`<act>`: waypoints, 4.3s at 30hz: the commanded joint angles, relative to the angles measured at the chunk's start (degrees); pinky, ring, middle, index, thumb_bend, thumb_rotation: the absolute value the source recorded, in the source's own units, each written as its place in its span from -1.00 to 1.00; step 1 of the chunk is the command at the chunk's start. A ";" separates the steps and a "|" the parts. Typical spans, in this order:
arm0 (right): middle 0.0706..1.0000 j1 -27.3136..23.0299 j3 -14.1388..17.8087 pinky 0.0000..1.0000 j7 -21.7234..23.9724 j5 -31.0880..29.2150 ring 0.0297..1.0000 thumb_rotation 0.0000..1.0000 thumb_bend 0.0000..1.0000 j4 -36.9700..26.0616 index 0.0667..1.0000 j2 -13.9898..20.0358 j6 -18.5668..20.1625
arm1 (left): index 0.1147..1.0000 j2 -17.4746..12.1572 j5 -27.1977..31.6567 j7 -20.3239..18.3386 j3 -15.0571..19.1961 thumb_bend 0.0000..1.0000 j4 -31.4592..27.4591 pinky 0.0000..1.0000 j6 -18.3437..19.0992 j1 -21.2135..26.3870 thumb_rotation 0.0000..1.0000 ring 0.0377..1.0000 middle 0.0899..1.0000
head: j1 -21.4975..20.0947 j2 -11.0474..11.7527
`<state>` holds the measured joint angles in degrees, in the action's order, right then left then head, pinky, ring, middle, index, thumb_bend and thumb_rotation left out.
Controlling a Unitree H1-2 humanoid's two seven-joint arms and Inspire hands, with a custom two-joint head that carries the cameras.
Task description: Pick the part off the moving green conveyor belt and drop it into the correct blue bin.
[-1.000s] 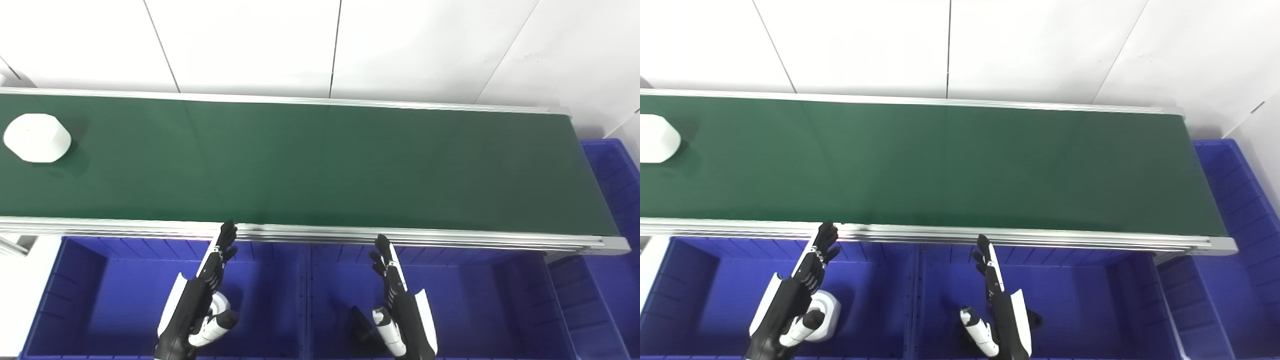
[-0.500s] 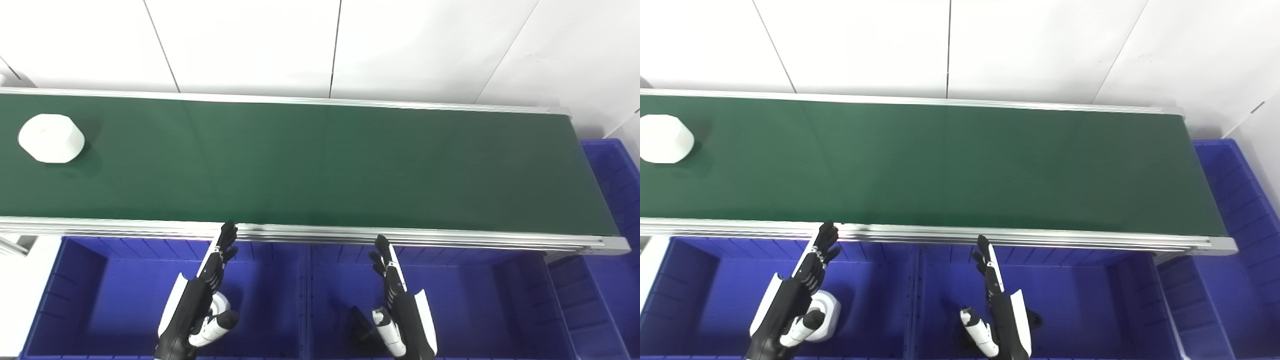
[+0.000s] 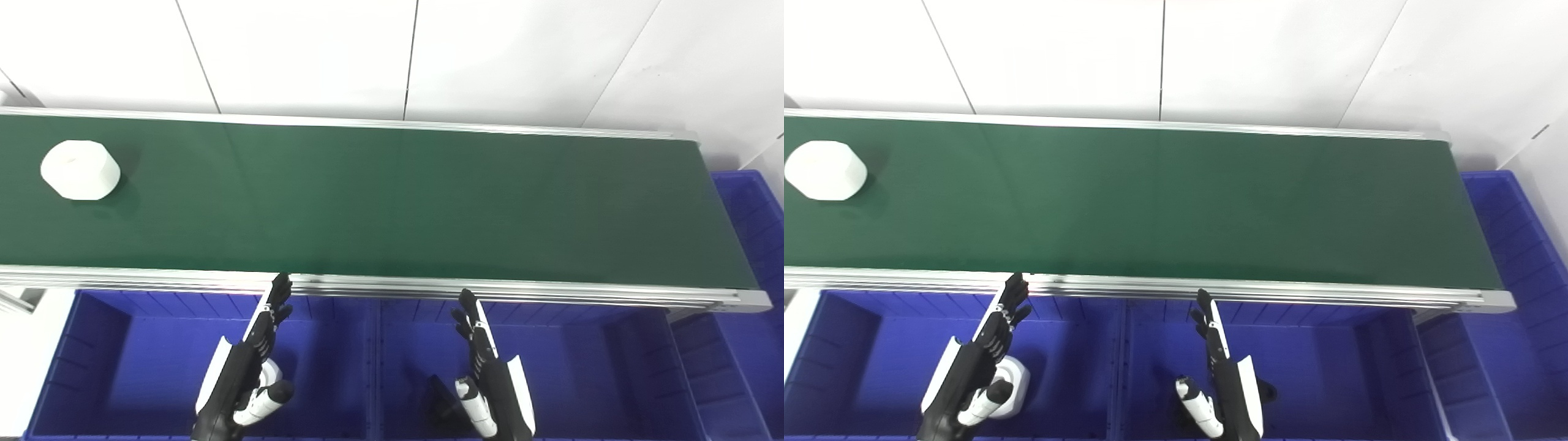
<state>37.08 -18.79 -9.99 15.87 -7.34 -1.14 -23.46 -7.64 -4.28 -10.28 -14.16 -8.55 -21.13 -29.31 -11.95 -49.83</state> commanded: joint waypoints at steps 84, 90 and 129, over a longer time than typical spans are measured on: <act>1.00 -7.67 -2.72 1.00 -1.04 -11.03 0.94 1.00 0.59 11.40 1.00 6.01 -3.46 | 0.88 -26.04 -39.47 -7.82 -1.36 1.00 20.86 0.59 0.07 68.31 -0.57 0.79 0.85 | 21.82 18.79; 1.00 -7.48 -2.61 1.00 -0.74 -11.24 0.93 1.00 0.61 11.22 1.00 5.87 -3.46 | 0.89 -25.52 -41.73 -6.73 -3.92 1.00 29.25 0.56 0.27 69.86 -0.55 0.78 0.85 | 21.61 18.48; 1.00 -4.81 -2.72 1.00 0.12 -10.25 0.90 1.00 0.54 8.07 1.00 5.35 -3.43 | 0.19 -21.10 -55.50 4.68 -19.46 0.65 43.49 0.14 7.34 70.72 -0.96 0.16 0.24 | 20.08 16.20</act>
<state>31.50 -21.21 -10.23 5.37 2.25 4.83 -23.79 -28.75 -59.46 -10.29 -33.87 34.27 -12.37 38.72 8.09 -33.49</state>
